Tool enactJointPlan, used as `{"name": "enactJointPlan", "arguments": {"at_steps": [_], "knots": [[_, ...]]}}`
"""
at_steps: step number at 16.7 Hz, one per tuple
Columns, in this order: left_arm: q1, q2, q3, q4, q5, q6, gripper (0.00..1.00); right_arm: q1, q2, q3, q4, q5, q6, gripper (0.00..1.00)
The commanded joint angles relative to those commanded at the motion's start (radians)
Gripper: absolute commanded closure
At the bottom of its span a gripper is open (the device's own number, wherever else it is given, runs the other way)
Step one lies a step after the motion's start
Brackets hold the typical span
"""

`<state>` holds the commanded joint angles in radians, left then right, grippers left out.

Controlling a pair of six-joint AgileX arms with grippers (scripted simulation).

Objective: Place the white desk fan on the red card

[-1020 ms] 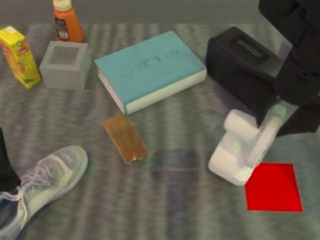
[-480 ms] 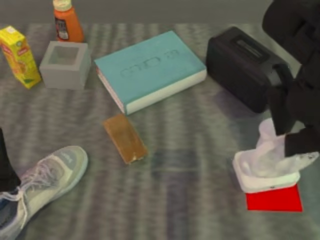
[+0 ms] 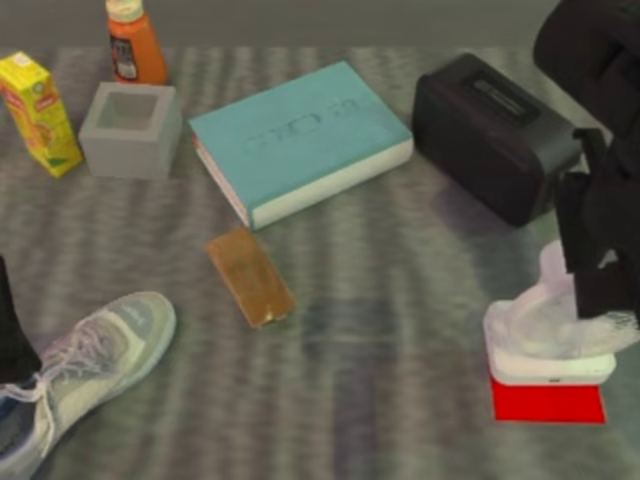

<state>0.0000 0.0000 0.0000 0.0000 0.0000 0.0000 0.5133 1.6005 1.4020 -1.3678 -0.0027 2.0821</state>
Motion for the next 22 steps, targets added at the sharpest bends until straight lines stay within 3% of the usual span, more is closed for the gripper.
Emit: {"name": "enactJointPlan", "arguments": {"at_steps": [14, 22], "knots": [[0.000, 0.000, 0.000, 0.000, 0.000, 0.000, 0.00, -0.006, 0.013, -0.124, 0.137, 0.000, -0.006, 1.00], [0.000, 0.000, 0.000, 0.000, 0.000, 0.000, 0.00, -0.006, 0.013, -0.124, 0.137, 0.000, -0.006, 0.40]]}}
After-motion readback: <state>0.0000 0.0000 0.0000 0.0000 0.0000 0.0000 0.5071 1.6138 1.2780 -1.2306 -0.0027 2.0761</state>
